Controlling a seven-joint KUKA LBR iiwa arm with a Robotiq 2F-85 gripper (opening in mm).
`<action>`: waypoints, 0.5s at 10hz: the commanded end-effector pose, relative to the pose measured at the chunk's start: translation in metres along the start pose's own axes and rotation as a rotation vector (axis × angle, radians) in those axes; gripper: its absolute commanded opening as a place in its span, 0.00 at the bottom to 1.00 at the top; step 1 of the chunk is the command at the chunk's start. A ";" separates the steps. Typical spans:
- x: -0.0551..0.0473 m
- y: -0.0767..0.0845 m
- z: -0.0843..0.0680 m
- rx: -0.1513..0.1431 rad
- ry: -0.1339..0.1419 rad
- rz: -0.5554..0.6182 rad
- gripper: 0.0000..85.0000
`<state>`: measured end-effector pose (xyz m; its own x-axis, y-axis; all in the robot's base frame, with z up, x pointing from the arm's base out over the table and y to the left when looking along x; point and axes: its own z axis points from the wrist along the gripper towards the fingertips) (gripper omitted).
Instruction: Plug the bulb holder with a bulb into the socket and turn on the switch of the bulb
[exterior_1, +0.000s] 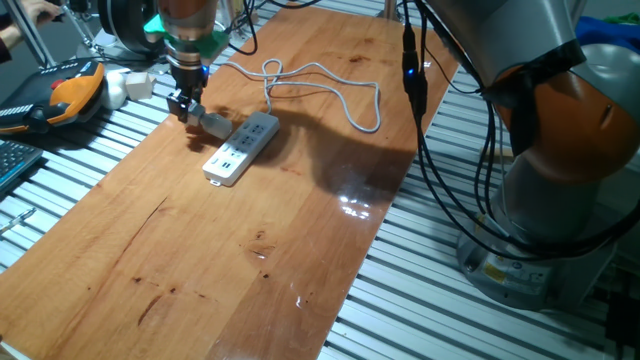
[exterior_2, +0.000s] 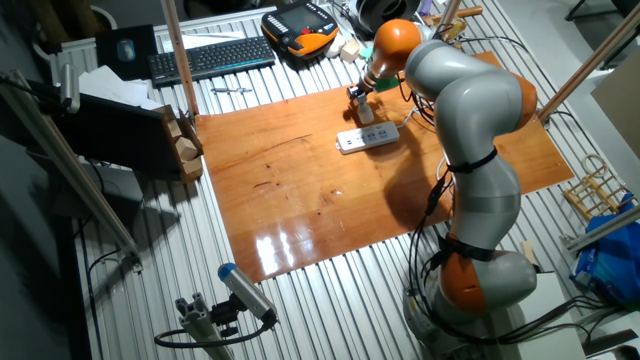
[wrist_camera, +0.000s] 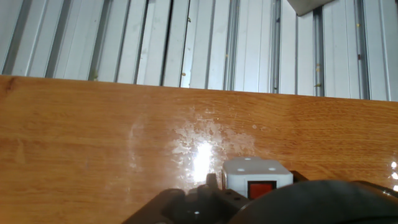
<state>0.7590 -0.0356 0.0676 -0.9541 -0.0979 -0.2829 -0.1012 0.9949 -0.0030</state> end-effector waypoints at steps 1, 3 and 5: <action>0.000 0.000 0.000 0.003 0.000 0.003 0.60; 0.000 0.000 0.000 0.006 0.002 0.017 0.60; 0.001 -0.001 0.000 0.007 0.002 0.038 0.60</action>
<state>0.7582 -0.0373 0.0667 -0.9580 -0.0579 -0.2810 -0.0605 0.9982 0.0006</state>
